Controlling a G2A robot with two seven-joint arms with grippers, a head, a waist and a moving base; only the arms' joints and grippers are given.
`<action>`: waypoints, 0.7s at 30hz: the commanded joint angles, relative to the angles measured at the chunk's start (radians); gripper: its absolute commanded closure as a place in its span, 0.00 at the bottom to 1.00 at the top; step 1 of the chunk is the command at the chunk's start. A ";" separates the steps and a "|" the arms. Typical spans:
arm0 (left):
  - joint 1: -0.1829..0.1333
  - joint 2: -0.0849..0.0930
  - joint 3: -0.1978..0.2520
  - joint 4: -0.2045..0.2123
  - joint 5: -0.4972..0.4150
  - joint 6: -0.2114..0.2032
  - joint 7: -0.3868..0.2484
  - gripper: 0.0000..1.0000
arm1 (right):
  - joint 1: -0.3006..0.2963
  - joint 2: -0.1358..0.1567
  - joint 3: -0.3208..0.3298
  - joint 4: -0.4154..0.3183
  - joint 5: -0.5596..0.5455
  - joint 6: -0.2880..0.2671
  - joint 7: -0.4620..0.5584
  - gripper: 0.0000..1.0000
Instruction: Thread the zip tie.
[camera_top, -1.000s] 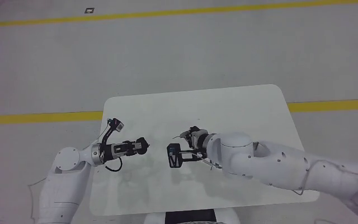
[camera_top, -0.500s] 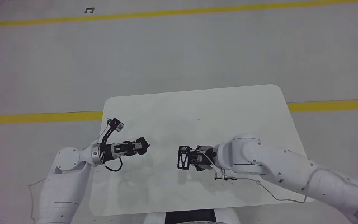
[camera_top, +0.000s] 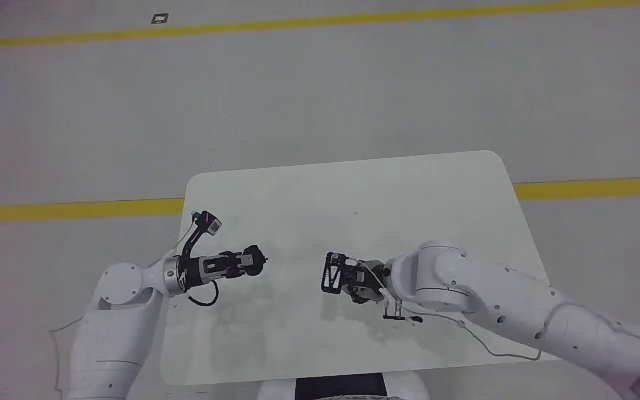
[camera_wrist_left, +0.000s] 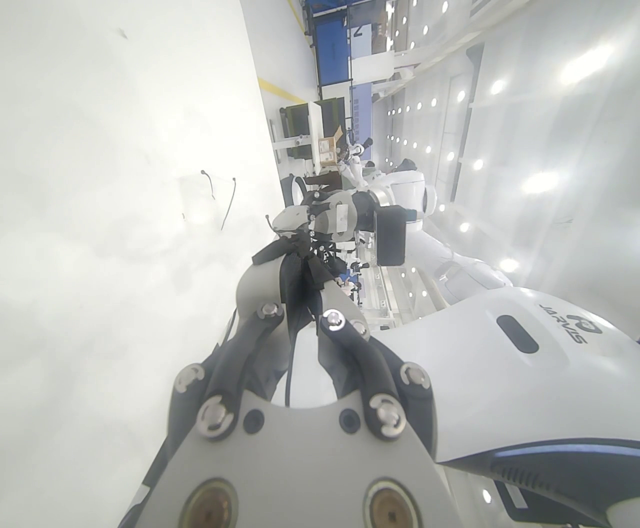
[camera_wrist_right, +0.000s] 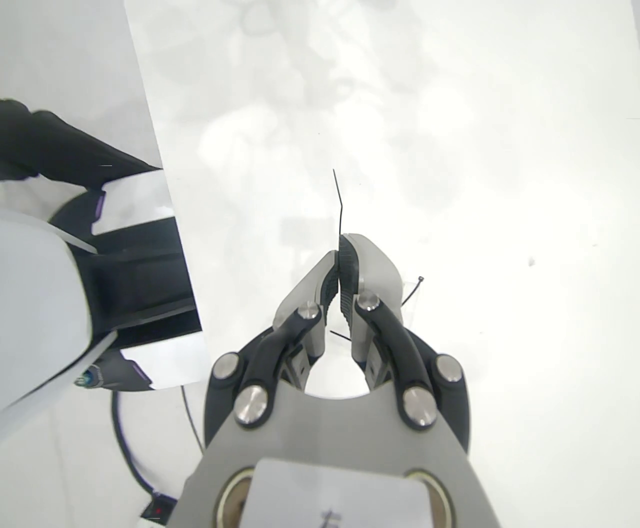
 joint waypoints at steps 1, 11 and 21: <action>0.000 0.000 0.000 0.000 0.000 0.000 0.000 1.00 | -0.024 0.003 0.007 0.013 0.011 0.009 0.001 1.00; 0.000 0.000 0.000 0.000 0.000 0.000 0.000 1.00 | -0.073 -0.009 0.015 0.064 -0.017 0.002 0.009 1.00; 0.000 0.000 0.000 0.000 0.000 0.000 0.000 1.00 | -0.071 -0.059 -0.002 0.152 -0.013 0.008 0.016 1.00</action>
